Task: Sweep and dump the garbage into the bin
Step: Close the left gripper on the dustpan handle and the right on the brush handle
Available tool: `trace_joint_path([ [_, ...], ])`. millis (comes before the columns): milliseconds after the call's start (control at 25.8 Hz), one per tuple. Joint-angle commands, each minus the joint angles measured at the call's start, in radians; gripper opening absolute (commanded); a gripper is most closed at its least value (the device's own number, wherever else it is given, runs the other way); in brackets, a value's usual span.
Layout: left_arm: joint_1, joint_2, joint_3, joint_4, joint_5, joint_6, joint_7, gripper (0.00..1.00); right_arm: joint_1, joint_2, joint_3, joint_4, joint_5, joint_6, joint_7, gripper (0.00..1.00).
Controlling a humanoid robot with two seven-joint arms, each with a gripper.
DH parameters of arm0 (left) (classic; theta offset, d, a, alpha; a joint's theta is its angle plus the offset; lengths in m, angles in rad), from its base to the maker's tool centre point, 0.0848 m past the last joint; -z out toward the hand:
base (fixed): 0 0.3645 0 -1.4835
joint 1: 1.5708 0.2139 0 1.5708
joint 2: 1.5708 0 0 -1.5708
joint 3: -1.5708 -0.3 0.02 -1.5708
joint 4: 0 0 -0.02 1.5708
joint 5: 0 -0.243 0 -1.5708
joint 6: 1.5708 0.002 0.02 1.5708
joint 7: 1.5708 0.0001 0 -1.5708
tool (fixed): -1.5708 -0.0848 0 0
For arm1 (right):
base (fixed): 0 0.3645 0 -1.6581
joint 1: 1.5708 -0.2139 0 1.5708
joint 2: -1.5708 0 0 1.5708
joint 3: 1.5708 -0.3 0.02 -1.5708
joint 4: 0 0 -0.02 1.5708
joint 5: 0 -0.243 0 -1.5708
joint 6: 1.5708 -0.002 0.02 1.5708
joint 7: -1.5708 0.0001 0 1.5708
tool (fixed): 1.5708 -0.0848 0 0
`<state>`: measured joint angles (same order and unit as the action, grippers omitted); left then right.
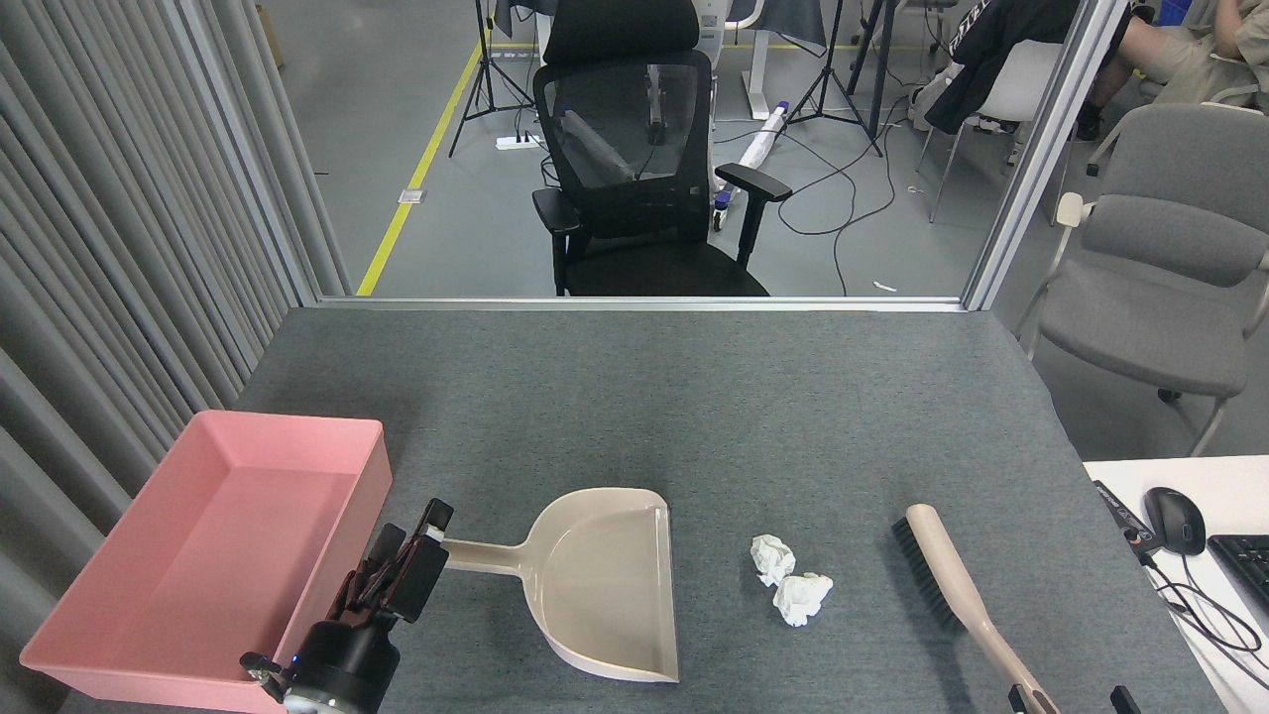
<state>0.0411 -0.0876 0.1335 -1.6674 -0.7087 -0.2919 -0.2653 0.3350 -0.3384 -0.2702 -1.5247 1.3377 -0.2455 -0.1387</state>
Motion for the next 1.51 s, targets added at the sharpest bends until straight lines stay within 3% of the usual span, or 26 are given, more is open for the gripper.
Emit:
trace_joint_path([
  [0, 0.000, 0.000, 0.000, 0.000, 0.000, -0.001, 0.000, 0.99, -0.019, -0.001, 0.000, 0.028, 0.000, 0.000, -0.001, 0.98],
  [1472, -0.006, 0.000, 0.003, -0.006, -0.002, -0.001, 0.000, 0.99, -0.096, -0.005, 0.014, 0.126, 0.000, -0.054, -0.027, 0.97],
])
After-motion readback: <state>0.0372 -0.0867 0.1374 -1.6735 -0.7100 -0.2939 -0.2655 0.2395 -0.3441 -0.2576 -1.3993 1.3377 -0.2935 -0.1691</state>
